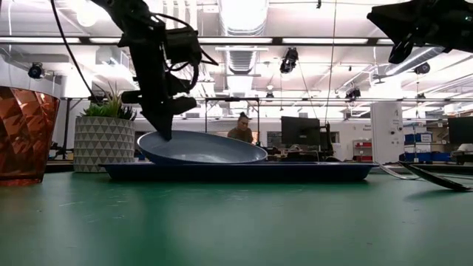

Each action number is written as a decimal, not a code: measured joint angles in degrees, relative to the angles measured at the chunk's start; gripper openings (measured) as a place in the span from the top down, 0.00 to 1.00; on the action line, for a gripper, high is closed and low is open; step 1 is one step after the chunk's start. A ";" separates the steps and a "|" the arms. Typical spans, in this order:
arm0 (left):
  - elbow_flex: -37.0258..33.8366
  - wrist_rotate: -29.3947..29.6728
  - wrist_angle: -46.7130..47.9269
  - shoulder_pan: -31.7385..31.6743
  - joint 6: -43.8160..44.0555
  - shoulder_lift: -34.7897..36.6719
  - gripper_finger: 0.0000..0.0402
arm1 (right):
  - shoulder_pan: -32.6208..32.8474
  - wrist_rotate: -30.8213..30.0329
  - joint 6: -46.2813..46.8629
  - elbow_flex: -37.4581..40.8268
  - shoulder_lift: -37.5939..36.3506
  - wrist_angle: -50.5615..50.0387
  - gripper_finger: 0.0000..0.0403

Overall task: Pick and place plate/cup/fork/spoon on tray
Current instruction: Put the blue plate on the left of the blue tray, then put the orange cup on the blue tray to the top right of the blue plate

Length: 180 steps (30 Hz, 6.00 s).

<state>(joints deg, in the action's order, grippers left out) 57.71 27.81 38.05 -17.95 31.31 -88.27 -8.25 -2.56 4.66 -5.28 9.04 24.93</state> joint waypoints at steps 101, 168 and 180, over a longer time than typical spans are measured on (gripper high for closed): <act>1.65 0.37 -22.58 20.00 -0.20 -9.69 0.88 | 0.00 -0.04 -1.72 0.02 0.02 -1.25 0.89; 17.61 -32.09 48.05 40.21 52.16 1.75 0.88 | 0.00 -0.53 -2.29 0.02 0.13 -5.51 0.89; 16.88 -31.91 46.37 40.29 50.78 2.95 0.78 | 0.00 -0.51 -2.19 0.02 0.13 -5.51 0.89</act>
<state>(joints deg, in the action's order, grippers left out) 74.59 -4.10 84.42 22.34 82.08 -85.32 -8.25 -3.07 2.47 -5.26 9.17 19.42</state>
